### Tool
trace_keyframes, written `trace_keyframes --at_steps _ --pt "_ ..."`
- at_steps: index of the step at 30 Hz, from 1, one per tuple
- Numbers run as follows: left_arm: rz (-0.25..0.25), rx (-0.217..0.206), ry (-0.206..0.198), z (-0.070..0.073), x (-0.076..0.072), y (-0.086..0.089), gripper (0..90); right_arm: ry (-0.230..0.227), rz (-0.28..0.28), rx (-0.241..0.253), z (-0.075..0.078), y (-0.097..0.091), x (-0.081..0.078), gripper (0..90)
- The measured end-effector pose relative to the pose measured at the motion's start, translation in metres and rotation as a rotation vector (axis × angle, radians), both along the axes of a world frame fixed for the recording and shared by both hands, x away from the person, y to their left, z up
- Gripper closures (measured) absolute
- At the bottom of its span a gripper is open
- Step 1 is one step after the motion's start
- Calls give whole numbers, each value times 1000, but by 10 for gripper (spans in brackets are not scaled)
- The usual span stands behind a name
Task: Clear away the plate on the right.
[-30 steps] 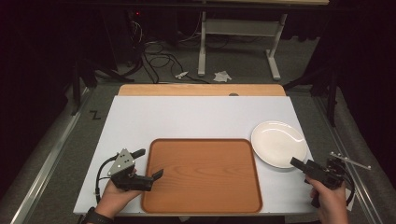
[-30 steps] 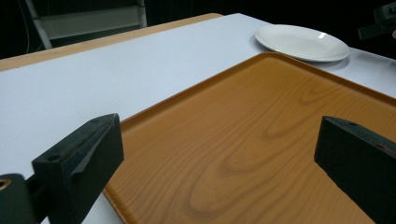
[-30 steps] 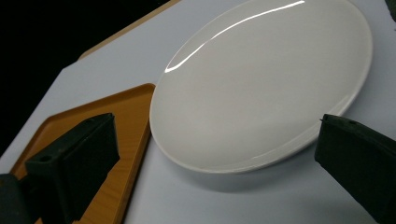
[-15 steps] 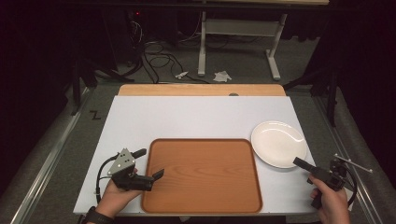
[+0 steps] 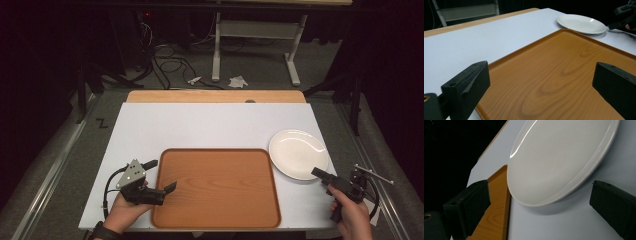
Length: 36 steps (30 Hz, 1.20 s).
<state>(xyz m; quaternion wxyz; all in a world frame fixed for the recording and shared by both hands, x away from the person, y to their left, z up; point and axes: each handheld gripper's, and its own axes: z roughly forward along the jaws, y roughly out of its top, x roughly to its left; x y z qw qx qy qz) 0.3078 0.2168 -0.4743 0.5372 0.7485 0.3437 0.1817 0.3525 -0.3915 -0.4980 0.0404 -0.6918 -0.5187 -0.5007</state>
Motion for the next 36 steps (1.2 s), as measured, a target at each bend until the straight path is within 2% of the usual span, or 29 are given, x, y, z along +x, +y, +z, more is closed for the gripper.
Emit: trace_keyframes --at_steps 5,8,11,14,15,16,21,24,26,30,35,36 --pt "-3 6 0 -1 -1 -1 23 7 -9 9 0 1 3 47" --pt "-5 -5 -5 0 -1 0 24 16 -9 17 0 -1 4 44" --pt "7 -9 -13 0 -1 1 25 5 -24 39 0 -4 2 45" --pt "49 -24 -31 2 0 4 16 4 -29 34 1 -5 4 41" --pt "49 -24 -31 2 0 4 16 4 -29 34 1 -5 4 41" --pt "59 -24 -33 3 -1 7 16 8 -39 20 1 -4 5 37" --pt "58 -18 -39 3 -3 8 15 29 -61 -6 2 -1 8 37" --pt "61 -14 -38 3 -3 8 16 38 -66 -1 2 0 11 39" --pt "61 4 -35 2 -3 7 16 49 -77 -8 0 1 16 44" --pt "53 5 -42 2 -4 7 16 57 -72 -7 -2 3 18 59" --pt "54 -10 -25 0 -4 7 16 67 -69 -19 -3 7 21 76" --pt "52 -1 -21 -1 -3 6 16 68 -74 -15 -3 6 22 80"
